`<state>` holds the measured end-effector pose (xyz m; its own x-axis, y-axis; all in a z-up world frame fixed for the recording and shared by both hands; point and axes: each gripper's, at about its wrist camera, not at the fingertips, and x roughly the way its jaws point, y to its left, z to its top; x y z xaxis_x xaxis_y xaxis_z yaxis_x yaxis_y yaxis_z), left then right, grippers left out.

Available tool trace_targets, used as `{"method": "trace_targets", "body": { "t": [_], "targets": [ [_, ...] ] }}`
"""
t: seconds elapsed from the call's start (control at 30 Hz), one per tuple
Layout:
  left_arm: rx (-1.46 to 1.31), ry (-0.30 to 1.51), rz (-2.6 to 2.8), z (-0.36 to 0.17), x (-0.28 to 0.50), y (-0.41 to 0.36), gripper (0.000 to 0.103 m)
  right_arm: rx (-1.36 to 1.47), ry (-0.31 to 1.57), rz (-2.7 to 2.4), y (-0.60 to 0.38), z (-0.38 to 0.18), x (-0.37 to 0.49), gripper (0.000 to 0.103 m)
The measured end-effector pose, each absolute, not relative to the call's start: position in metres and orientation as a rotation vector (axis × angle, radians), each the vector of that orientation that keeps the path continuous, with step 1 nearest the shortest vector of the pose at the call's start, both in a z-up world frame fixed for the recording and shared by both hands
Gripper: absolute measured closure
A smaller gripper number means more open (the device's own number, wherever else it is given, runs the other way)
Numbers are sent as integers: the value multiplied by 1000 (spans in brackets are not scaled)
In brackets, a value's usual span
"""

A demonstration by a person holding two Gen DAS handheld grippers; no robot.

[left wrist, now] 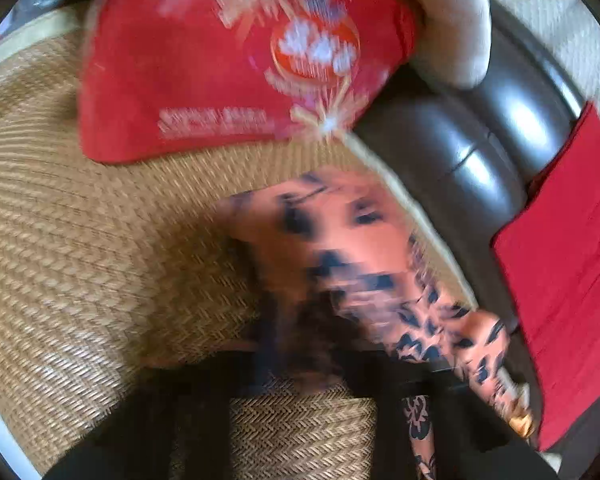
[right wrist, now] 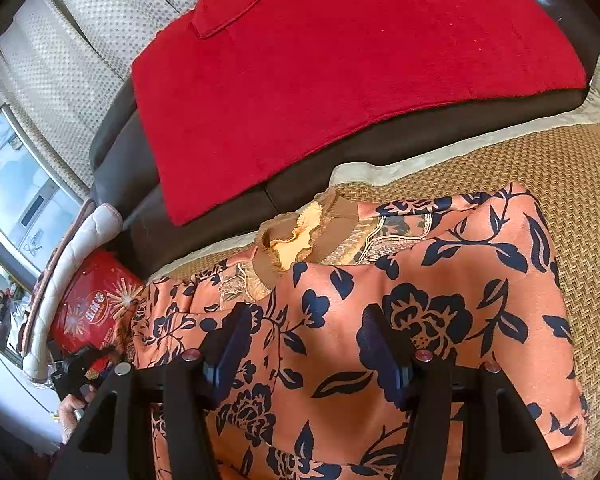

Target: Fold small clothes

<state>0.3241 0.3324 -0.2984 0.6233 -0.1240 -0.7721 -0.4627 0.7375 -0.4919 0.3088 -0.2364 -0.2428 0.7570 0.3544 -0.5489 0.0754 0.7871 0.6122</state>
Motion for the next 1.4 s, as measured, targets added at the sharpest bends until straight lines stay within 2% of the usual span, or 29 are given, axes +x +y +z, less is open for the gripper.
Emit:
{"method": "trace_targets", "body": {
  "t": [0.23, 0.47, 0.6, 0.67, 0.7, 0.73, 0.8, 0.93, 1.0, 1.03, 1.1, 1.2, 1.4],
  "targets": [
    [-693, 805, 119, -270, 327, 301, 102, 655, 697, 145, -243, -242, 304, 41],
    [-608, 751, -161, -221, 324, 214, 102, 654, 701, 162, -238, -241, 305, 41],
    [-619, 772, -111, -222, 327, 221, 101, 650, 709, 182, -236, -241, 305, 41],
    [-714, 807, -110, -234, 331, 235, 94, 657, 710, 185, -237, -241, 305, 41],
    [-747, 830, -106, -241, 333, 241, 80, 657, 712, 181, -238, -241, 305, 41],
    [-782, 854, -93, -250, 336, 245, 58, 658, 714, 179, -239, -242, 305, 41],
    [-809, 864, -57, -261, 335, 250, 40, 666, 718, 180, -239, -243, 305, 41],
    [-769, 902, -30, -269, 342, 241, 40, 664, 716, 182, -239, -243, 305, 41],
    [-738, 903, -17, -272, 348, 236, 42, 663, 716, 180, -237, -243, 306, 41],
    [-722, 893, -14, -272, 348, 234, 59, 664, 717, 180, -237, -243, 306, 41],
    [-691, 888, -1, -277, 359, 233, 99, 662, 718, 181, -236, -243, 307, 41],
    [-667, 821, -11, -267, 361, 229, 101, 658, 715, 180, -236, -243, 306, 41],
    [-515, 716, -229, -204, 344, 160, 101, 661, 688, 164, -243, -239, 301, 41]
  ]
}}
